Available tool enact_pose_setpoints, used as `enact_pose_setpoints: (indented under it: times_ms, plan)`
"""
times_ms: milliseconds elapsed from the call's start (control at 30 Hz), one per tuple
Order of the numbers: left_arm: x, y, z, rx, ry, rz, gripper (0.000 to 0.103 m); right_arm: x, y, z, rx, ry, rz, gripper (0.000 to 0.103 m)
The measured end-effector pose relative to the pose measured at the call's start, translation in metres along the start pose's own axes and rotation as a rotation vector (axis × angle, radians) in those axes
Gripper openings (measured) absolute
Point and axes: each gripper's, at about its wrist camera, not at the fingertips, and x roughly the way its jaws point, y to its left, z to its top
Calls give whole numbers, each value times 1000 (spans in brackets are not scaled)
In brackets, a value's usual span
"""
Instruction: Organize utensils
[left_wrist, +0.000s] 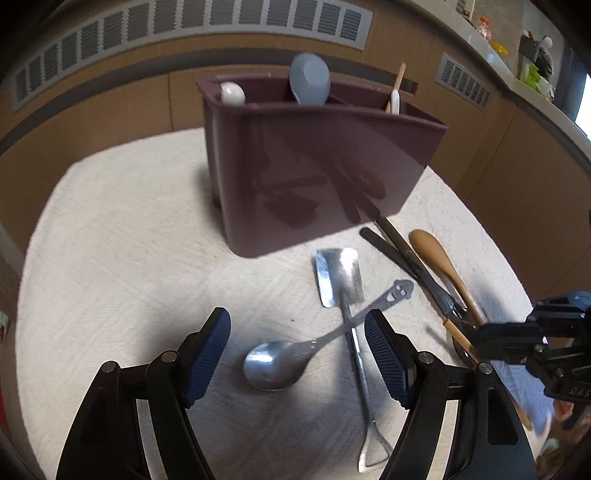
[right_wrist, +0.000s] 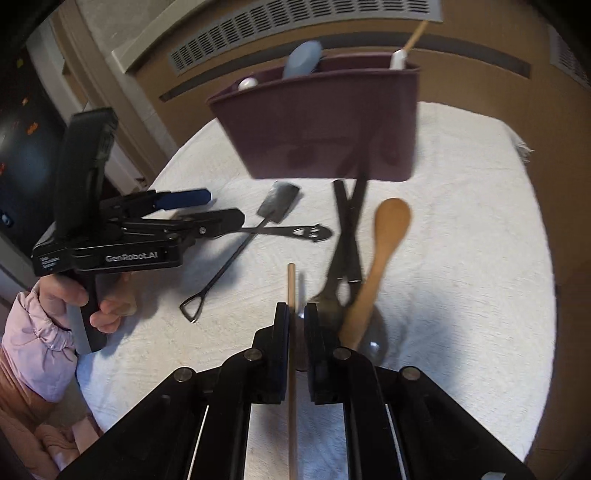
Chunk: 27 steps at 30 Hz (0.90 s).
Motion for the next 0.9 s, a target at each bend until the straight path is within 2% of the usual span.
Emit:
enact_pose_setpoints:
  times_ms: [133, 233, 333, 400, 500, 533, 567, 667, 767, 867, 900]
  plan:
    - [-7, -15, -17, 50, 48, -9, 75, -14, -5, -4, -9, -55, -54, 26]
    - [-18, -30, -31, 79, 93, -52, 75, -21, -11, -4, -11, -90, -104, 27]
    - [-26, -40, -35, 72, 117, -131, 75, -26, -20, -6, 8, -121, -139, 29]
    - [-33, -40, -24, 33, 67, -96, 75, -27, -22, -7, 19, -137, -159, 33]
    - [-29, -35, 5, -23, -9, 40, 73, -30, -25, -12, 34, -160, -193, 42]
    - [-22, -32, 13, -41, -14, 68, 65, -31, -25, -14, 36, -166, -203, 49]
    - [-12, -31, 22, -57, -6, 83, 56, -31, -25, -16, 39, -175, -222, 52]
    - [16, -31, 36, -79, 40, 96, 56, -33, -27, -21, 44, -202, -281, 55]
    - [35, -37, 42, -74, 66, 118, 56, -35, -33, -25, 66, -215, -286, 61]
    - [42, -43, 44, -40, 49, 157, 54, -34, -37, -27, 74, -219, -301, 65]
    - [42, -43, 44, -36, 40, 160, 49, -32, -37, -27, 72, -217, -309, 66]
